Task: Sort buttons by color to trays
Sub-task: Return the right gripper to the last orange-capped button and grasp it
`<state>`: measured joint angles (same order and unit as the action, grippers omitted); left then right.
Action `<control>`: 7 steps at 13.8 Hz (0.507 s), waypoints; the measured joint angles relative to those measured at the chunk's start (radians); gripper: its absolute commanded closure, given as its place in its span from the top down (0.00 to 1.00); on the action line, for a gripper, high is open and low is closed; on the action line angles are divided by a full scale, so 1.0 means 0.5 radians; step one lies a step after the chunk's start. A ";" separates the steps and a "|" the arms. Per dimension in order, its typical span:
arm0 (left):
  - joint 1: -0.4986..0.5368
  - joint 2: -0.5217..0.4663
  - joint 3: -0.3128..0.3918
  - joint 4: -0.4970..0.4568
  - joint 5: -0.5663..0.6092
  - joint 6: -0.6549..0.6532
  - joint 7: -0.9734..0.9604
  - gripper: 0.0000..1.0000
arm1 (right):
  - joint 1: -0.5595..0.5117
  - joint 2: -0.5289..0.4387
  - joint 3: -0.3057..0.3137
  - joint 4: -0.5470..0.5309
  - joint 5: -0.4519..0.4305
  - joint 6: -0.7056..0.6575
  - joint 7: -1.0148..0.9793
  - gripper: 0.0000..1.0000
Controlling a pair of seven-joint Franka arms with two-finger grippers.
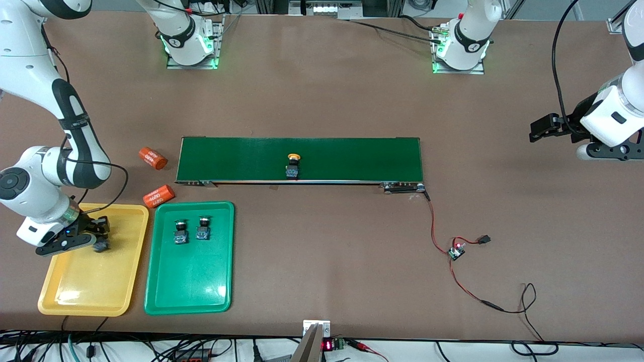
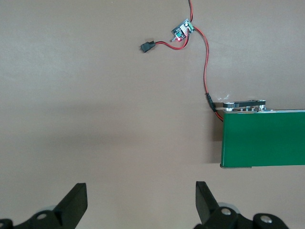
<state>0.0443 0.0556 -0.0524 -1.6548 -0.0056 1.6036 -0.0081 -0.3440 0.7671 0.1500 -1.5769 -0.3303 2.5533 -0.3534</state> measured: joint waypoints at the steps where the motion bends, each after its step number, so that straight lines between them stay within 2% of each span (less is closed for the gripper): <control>1: 0.002 0.000 0.002 0.000 0.000 0.000 0.000 1.00 | -0.002 0.000 0.000 0.004 0.000 0.001 0.000 1.00; 4: 0.010 0.000 0.010 0.000 0.000 0.000 0.000 1.00 | 0.001 -0.015 0.006 0.001 0.027 0.000 0.004 1.00; 7: 0.012 0.001 0.013 0.000 0.000 0.000 0.000 1.00 | 0.052 -0.157 0.029 -0.097 0.100 -0.079 0.094 1.00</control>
<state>0.0503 0.0561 -0.0459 -1.6547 -0.0056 1.6036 -0.0079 -0.3178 0.6887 0.1643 -1.6254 -0.2804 2.5139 -0.3063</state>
